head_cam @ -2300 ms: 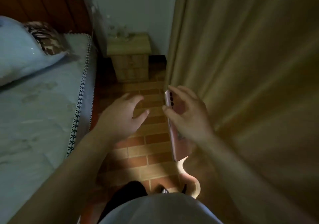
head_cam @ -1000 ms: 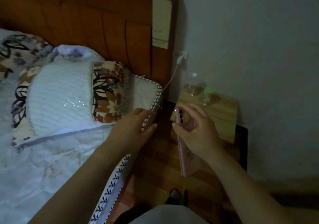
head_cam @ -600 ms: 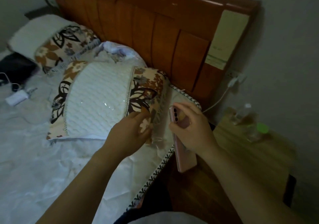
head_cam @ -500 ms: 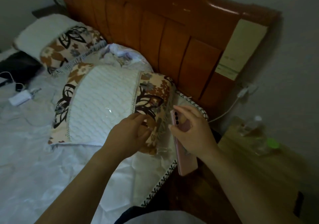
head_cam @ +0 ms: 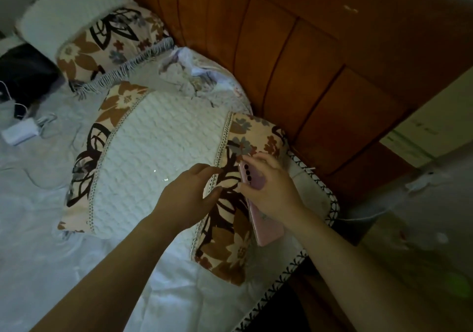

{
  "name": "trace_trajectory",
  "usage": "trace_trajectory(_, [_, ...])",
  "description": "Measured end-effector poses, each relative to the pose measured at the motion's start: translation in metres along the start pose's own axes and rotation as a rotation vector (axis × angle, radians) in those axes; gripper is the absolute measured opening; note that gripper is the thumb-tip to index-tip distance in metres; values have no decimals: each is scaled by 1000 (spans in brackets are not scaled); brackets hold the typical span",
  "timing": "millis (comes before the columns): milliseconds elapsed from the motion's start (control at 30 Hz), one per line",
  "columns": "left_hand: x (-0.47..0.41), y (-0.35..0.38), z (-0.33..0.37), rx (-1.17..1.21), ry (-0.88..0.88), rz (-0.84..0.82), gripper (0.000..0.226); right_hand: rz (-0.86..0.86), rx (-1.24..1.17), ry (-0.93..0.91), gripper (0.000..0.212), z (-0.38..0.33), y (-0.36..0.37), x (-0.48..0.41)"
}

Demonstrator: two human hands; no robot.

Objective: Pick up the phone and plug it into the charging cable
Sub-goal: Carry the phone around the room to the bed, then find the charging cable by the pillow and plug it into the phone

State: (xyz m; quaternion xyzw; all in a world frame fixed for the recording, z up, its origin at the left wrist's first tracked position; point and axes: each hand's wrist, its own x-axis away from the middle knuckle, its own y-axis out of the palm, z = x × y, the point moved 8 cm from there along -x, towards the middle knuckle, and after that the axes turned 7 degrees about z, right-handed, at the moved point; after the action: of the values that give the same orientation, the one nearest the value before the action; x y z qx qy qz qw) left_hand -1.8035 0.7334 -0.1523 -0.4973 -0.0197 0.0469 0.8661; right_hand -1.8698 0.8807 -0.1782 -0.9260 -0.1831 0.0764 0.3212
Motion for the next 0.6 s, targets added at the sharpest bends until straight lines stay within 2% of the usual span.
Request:
trace_trajectory(300, [-66, 42, -59, -16, -145, -14, 44, -135, 50, -93, 55, 44, 63, -110])
trace_trajectory(600, [-104, 69, -87, -16, -187, -22, 45, -274, 43, -166, 54, 83, 106, -155])
